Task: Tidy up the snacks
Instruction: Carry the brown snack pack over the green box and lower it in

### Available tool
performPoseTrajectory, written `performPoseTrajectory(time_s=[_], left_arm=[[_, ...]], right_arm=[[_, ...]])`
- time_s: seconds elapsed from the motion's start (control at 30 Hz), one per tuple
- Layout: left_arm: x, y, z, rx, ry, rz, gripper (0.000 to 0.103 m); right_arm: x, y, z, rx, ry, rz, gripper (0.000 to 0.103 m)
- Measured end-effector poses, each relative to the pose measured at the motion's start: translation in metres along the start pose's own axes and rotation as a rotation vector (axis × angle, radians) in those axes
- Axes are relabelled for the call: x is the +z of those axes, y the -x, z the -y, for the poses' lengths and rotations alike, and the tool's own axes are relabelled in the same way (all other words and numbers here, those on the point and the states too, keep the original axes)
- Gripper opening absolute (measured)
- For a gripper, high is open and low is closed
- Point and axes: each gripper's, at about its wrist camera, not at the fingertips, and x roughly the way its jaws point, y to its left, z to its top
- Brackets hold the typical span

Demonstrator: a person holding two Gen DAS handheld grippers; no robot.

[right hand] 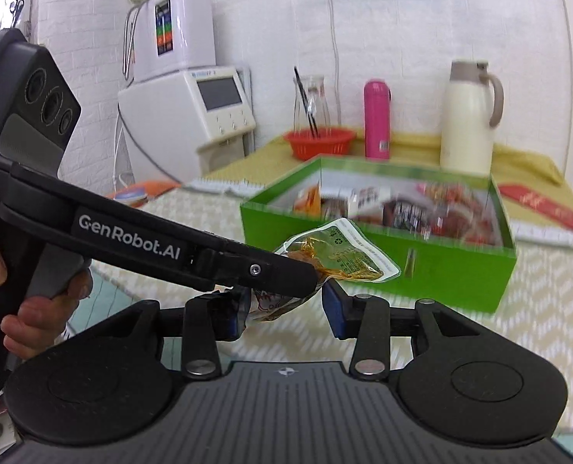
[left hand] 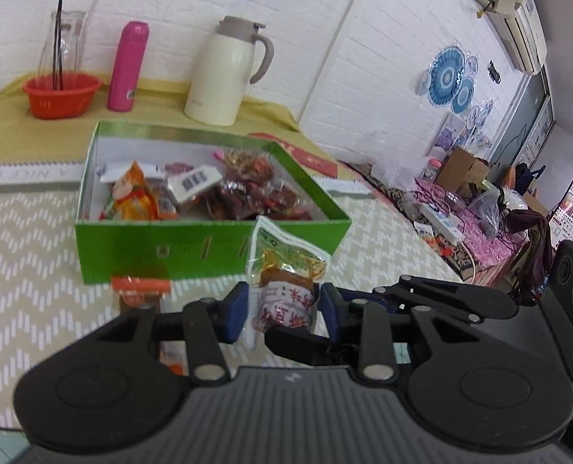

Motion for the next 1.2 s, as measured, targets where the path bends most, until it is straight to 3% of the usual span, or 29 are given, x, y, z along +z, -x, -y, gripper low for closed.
performPoseTrajectory(time_s=[0.2,0.37,0.87,0.9,0.93,0.97,1.0,1.1,1.2], left_arm=[[0.041,-0.014,-0.016,0.005,0.028,0.058,0.033],[0.060,-0.038,-0.035,0.010,0.073,0.060,0.033],[0.063,-0.086,-0.065,0.053,0.076,0.003,0.037],[0.062,-0.085,-0.065,0.062,0.069,0.015,0.040],[0.062,-0.084,-0.065,0.069,0.064,0.027,0.057],[0.062,-0.081,-0.066,0.076,0.069,0.048,0.066],[0.062,-0.078,-0.067,0.078,0.078,0.068,0.068],[0.065,-0.072,-0.068,0.070,0.092,0.082,0.071],[0.064,-0.066,-0.065,0.115,0.103,0.107,0.082]], right_arm=[[0.031,-0.023,0.020,-0.012,0.014,0.070,0.071],[0.043,-0.048,0.038,-0.015,0.004,0.069,0.071],[0.034,-0.089,0.059,-0.006,-0.042,0.014,0.073],[0.033,-0.089,0.059,-0.009,-0.035,0.015,0.078],[0.033,-0.090,0.059,-0.014,-0.028,0.013,0.081],[0.032,-0.089,0.058,-0.020,-0.023,0.014,0.091],[0.031,-0.089,0.058,-0.026,-0.019,0.017,0.102],[0.029,-0.086,0.060,-0.039,-0.020,0.033,0.103],[0.028,-0.084,0.059,-0.043,-0.019,0.036,0.103]])
